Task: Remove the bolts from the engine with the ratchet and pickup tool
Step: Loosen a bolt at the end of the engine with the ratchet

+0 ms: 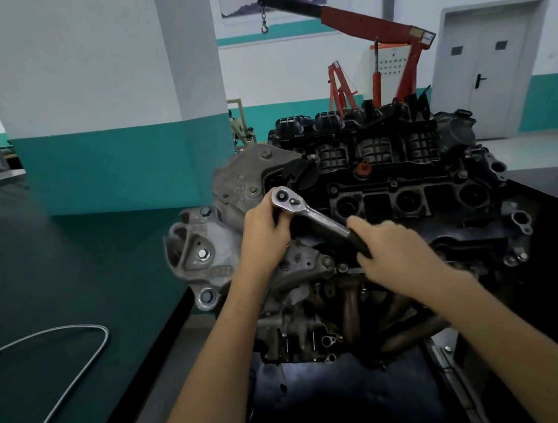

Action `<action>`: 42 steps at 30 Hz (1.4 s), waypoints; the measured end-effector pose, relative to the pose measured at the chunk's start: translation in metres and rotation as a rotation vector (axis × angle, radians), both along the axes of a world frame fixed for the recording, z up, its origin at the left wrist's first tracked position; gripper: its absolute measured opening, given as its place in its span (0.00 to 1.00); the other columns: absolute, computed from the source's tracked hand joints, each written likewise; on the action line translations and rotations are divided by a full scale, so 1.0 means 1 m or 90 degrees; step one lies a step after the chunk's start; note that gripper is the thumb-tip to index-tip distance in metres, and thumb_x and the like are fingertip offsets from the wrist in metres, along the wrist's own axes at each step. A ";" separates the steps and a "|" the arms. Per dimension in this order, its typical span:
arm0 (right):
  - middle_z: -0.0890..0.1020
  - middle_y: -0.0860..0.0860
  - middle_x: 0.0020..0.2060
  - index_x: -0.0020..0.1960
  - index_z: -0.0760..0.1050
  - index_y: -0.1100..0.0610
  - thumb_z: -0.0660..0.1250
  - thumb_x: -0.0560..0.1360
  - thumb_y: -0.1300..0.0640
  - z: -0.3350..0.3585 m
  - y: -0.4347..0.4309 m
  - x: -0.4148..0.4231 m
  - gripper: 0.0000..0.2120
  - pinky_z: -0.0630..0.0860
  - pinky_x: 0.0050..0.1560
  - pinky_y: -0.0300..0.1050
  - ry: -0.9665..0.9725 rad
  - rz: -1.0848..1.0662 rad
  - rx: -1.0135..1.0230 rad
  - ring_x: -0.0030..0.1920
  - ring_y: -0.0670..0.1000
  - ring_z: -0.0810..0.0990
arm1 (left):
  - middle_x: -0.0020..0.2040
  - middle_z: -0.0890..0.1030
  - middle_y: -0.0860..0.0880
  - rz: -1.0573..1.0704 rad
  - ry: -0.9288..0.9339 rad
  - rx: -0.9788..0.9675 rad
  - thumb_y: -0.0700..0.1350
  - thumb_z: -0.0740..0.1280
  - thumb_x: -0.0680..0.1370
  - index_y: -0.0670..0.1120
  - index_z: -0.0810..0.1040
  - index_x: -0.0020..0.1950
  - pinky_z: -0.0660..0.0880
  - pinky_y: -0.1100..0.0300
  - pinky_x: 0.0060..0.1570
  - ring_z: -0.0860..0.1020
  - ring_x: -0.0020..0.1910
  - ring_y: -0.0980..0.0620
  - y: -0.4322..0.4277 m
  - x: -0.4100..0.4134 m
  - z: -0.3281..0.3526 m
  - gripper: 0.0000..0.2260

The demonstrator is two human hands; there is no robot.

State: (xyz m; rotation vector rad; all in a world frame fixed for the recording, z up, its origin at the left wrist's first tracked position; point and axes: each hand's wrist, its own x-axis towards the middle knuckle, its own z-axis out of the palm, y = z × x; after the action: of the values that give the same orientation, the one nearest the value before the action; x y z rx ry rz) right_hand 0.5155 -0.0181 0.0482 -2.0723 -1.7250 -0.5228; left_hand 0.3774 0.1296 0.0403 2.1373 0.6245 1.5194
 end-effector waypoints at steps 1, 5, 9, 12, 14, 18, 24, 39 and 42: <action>0.69 0.47 0.32 0.55 0.65 0.51 0.65 0.73 0.57 -0.017 -0.001 -0.016 0.13 0.67 0.34 0.44 0.105 0.015 0.011 0.38 0.58 0.79 | 0.30 0.74 0.59 0.004 0.004 0.002 0.35 0.63 0.77 0.47 0.75 0.46 0.66 0.73 0.30 0.72 0.28 0.65 0.000 0.000 -0.001 0.08; 0.74 0.50 0.32 0.49 0.62 0.50 0.63 0.71 0.61 -0.063 0.016 -0.087 0.12 0.75 0.33 0.48 0.432 0.080 0.085 0.34 0.56 0.78 | 0.35 0.80 0.51 -0.017 0.022 0.002 0.35 0.62 0.75 0.44 0.78 0.46 0.72 0.63 0.35 0.76 0.32 0.56 0.002 0.000 -0.002 0.08; 0.76 0.53 0.34 0.55 0.64 0.53 0.62 0.70 0.62 -0.063 0.024 -0.092 0.15 0.76 0.36 0.49 0.438 0.102 0.080 0.36 0.59 0.78 | 0.43 0.83 0.55 -0.090 -0.023 -0.018 0.36 0.65 0.77 0.47 0.77 0.46 0.73 0.69 0.45 0.80 0.45 0.61 0.001 -0.004 -0.001 0.06; 0.75 0.50 0.34 0.54 0.66 0.51 0.64 0.70 0.61 -0.041 0.008 -0.046 0.15 0.75 0.37 0.47 0.320 0.126 -0.005 0.37 0.57 0.78 | 0.48 0.83 0.56 -0.124 -0.005 -0.007 0.33 0.63 0.77 0.45 0.78 0.51 0.73 0.69 0.48 0.79 0.49 0.62 0.003 -0.007 0.002 0.09; 0.75 0.51 0.36 0.60 0.66 0.50 0.65 0.72 0.58 -0.015 0.001 -0.006 0.18 0.70 0.37 0.44 0.115 0.063 -0.066 0.41 0.58 0.79 | 0.49 0.83 0.59 -0.138 0.039 0.022 0.35 0.63 0.78 0.49 0.79 0.52 0.74 0.67 0.48 0.78 0.50 0.63 0.004 -0.008 0.004 0.10; 0.79 0.51 0.44 0.63 0.63 0.49 0.63 0.75 0.55 0.035 0.007 0.039 0.18 0.65 0.35 0.45 -0.188 0.000 -0.084 0.44 0.56 0.79 | 0.39 0.80 0.64 -0.095 0.067 0.030 0.40 0.64 0.80 0.56 0.76 0.50 0.76 0.60 0.38 0.75 0.36 0.66 0.001 -0.006 0.003 0.10; 0.75 0.49 0.34 0.55 0.65 0.51 0.65 0.73 0.58 -0.030 -0.001 -0.019 0.14 0.69 0.31 0.42 0.147 0.013 0.017 0.36 0.54 0.80 | 0.30 0.73 0.61 -0.003 0.024 0.050 0.32 0.63 0.76 0.49 0.71 0.43 0.66 0.75 0.33 0.73 0.31 0.69 -0.001 0.000 0.000 0.12; 0.73 0.48 0.35 0.59 0.66 0.49 0.65 0.73 0.58 0.004 0.000 0.017 0.16 0.67 0.35 0.42 0.037 0.033 -0.091 0.37 0.54 0.78 | 0.45 0.81 0.57 -0.107 0.068 0.049 0.39 0.64 0.79 0.44 0.78 0.56 0.73 0.67 0.46 0.77 0.44 0.64 0.001 -0.007 0.003 0.08; 0.79 0.51 0.42 0.62 0.64 0.49 0.63 0.75 0.56 0.032 0.007 0.036 0.17 0.65 0.37 0.44 -0.156 0.000 -0.076 0.44 0.57 0.79 | 0.38 0.77 0.61 -0.068 0.058 0.054 0.38 0.64 0.79 0.43 0.78 0.55 0.68 0.72 0.38 0.74 0.36 0.67 0.001 -0.005 0.003 0.06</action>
State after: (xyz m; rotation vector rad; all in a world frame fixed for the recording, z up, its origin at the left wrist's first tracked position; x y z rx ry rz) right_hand 0.5519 -0.0111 0.0803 -2.1655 -1.9349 -0.7159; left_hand 0.3720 0.1308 0.0433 2.2755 0.4760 1.4214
